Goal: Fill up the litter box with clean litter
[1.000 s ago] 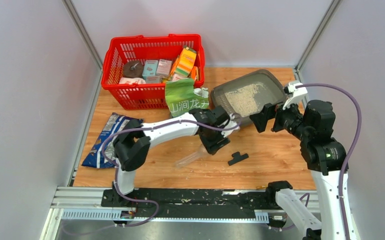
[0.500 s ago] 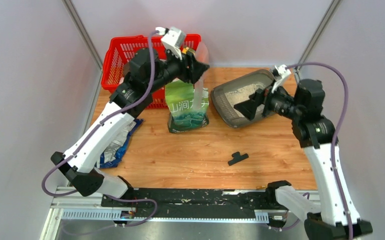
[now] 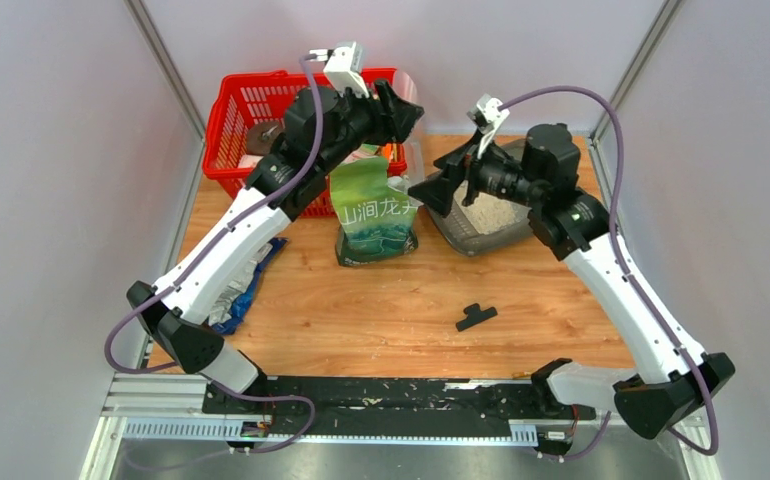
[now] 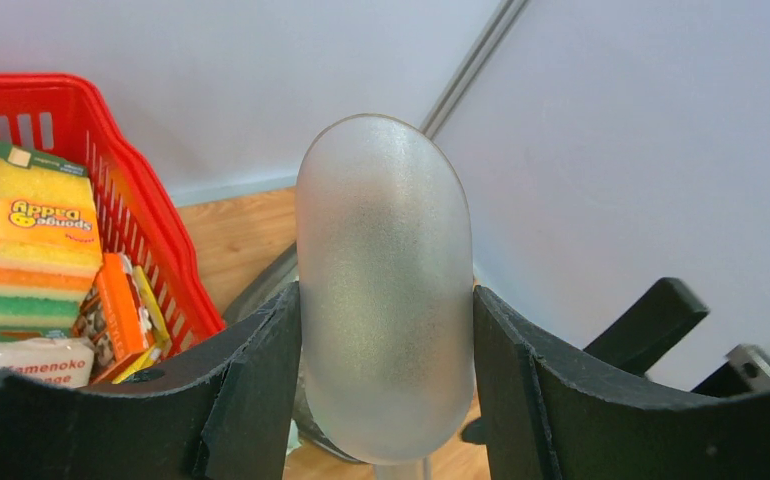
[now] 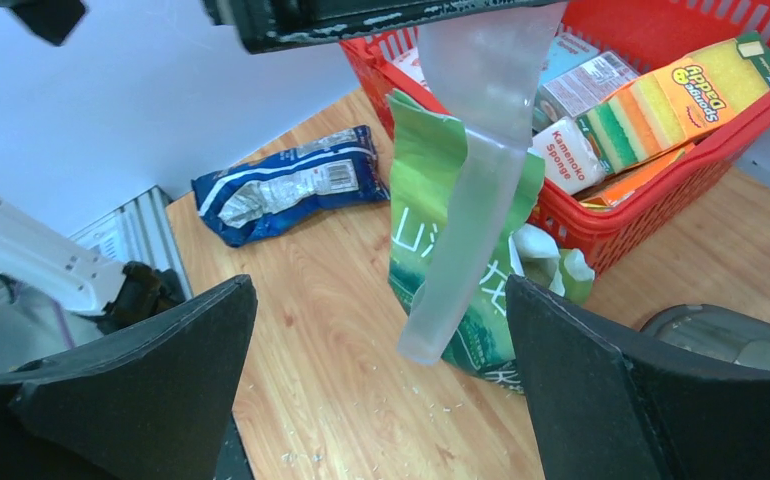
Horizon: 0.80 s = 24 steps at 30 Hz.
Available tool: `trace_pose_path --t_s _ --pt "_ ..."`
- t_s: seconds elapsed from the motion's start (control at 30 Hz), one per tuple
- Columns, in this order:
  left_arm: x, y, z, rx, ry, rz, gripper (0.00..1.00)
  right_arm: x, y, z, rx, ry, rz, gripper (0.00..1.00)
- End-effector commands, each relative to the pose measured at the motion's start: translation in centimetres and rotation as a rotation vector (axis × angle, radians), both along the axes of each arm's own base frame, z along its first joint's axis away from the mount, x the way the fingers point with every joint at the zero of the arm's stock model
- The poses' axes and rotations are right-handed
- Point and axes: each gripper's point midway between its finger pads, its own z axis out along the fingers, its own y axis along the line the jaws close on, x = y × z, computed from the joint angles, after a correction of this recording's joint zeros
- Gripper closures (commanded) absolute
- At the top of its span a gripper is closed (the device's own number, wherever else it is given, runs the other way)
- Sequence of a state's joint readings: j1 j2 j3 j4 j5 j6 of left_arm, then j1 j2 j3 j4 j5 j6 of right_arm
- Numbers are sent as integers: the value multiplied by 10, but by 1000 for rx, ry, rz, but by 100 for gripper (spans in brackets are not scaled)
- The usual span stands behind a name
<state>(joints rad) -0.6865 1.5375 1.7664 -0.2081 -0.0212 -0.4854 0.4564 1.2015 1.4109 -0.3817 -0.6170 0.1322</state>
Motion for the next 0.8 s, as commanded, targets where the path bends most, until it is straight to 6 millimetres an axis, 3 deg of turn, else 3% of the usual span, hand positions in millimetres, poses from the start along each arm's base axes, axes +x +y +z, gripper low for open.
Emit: trace_pose_path --t_s 0.0,0.17,0.27,0.3,0.47,0.5,0.6,0.67,0.77 --pt "-13 10 43 -146 -6 1 100 25 13 16 -3 -117 -101 0" --pt "-17 18 34 -175 50 1 100 49 16 9 -27 -124 -193 2" --pt "-16 26 30 -182 65 16 100 55 23 1 -46 -124 -189 17" --pt "-16 27 30 -185 65 19 100 57 24 -2 -53 -124 -185 28" --pt "-17 35 26 -177 59 17 100 49 24 -3 -112 -201 -126 64" --pt "-16 38 24 -172 61 22 92 48 22 -3 -140 -247 -113 78" --pt "-22 40 17 -117 31 -13 66 46 16 1 -194 -336 -101 97" --pt "-33 37 13 -43 -11 -89 52 49 9 4 -238 -389 -125 100" --pt "-51 42 4 93 -77 -176 42 60 -9 10 -363 -537 -182 100"
